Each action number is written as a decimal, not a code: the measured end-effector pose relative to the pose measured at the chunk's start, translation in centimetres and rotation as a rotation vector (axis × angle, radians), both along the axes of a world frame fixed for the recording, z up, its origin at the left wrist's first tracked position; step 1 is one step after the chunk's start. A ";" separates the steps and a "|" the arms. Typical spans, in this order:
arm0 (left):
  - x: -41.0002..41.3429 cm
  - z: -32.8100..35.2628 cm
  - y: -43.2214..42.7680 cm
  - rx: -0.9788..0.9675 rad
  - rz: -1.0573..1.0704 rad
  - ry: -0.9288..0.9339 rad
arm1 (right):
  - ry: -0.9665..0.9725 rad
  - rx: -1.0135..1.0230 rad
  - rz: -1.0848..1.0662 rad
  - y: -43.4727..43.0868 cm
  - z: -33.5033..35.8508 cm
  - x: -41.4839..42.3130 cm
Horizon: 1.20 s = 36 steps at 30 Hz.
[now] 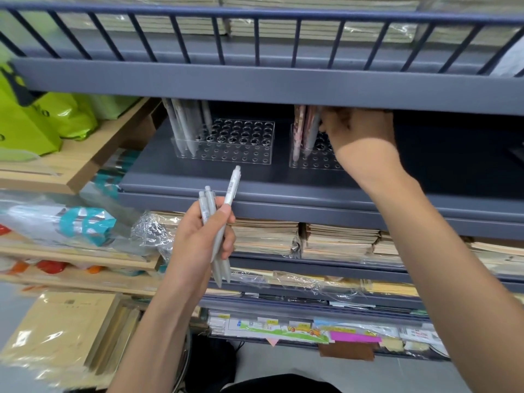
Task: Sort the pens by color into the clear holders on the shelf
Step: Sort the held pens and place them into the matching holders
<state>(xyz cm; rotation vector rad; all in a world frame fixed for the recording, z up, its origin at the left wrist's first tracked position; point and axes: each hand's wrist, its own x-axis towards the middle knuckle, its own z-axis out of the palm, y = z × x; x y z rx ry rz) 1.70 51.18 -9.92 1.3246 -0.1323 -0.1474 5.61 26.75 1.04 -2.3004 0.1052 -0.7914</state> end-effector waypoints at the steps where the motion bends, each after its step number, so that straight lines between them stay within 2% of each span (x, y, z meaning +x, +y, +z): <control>1: 0.0 0.0 0.1 0.006 -0.006 -0.005 | 0.023 -0.031 -0.007 0.1 0.2 0.3; 6: -0.2 0.1 0.4 0.017 -0.002 -0.033 | 0.097 -0.095 -0.059 0.4 0.5 1.1; 14: -0.1 -0.3 0.6 0.071 -0.023 -0.057 | -0.032 -0.092 -0.104 0.2 -1.3 1.1; 21: -0.3 -0.3 -0.4 0.086 -0.031 -0.024 | 0.026 -0.076 -0.081 0.2 -1.3 1.2; 23: -0.3 -0.2 -0.8 0.085 -0.035 -0.021 | 0.036 -0.027 -0.050 -0.1 -1.3 1.0; 31: -0.4 -0.2 -3.3 0.026 -0.062 -0.032 | -0.116 0.489 0.082 -1.9 -2.1 -3.0; 36: -0.7 -0.4 -6.0 0.038 -0.116 -0.058 | 0.116 0.452 0.243 -1.0 -3.6 -5.6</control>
